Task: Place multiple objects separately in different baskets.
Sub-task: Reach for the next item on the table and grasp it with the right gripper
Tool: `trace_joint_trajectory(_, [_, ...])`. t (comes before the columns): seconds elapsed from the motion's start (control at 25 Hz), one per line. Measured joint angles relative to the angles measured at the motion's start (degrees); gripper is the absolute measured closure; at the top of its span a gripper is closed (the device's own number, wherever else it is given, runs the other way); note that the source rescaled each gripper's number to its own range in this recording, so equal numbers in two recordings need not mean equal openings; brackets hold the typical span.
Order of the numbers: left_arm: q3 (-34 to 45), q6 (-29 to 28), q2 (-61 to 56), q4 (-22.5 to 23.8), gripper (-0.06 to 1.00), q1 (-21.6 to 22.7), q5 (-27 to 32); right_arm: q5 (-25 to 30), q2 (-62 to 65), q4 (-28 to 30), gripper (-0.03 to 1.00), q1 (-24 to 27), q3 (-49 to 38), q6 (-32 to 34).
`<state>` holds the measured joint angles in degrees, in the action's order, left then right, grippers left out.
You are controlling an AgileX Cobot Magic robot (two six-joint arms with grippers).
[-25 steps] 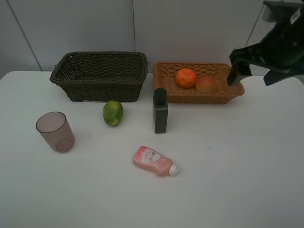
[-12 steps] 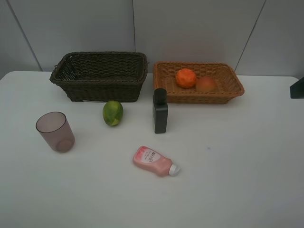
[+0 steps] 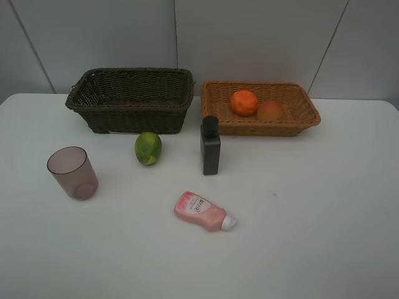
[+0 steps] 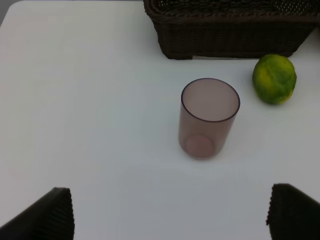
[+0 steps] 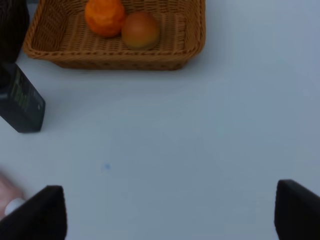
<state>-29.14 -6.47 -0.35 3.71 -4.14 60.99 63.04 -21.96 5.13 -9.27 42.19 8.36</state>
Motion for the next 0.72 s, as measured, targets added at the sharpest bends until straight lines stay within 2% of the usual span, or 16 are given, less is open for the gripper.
trace_joint_trajectory(0.24, [0.0, 0.0, 0.0, 0.0, -0.06, 0.0, 0.0, -0.3, 0.1, -1.7, 0.13, -0.1, -1.0, -1.4])
trace_joint_trajectory(0.44, [0.0, 0.0, 0.0, 0.0, -0.06, 0.0, 0.0, -2.7, -7.1, -3.5, 0.13, -0.7, -1.1, -2.7])
trace_joint_trajectory(0.56, [0.0, 0.0, 0.0, 0.0, -0.06, 0.0, 0.0, -5.6, -13.7, -7.3, 0.13, -0.7, -1.1, -5.3])
trace_joint_trajectory(0.72, [0.0, 0.0, 0.0, 0.0, -0.06, 0.0, 0.0, -12.6, -24.4, -13.2, 0.13, -2.6, -1.0, -9.3])
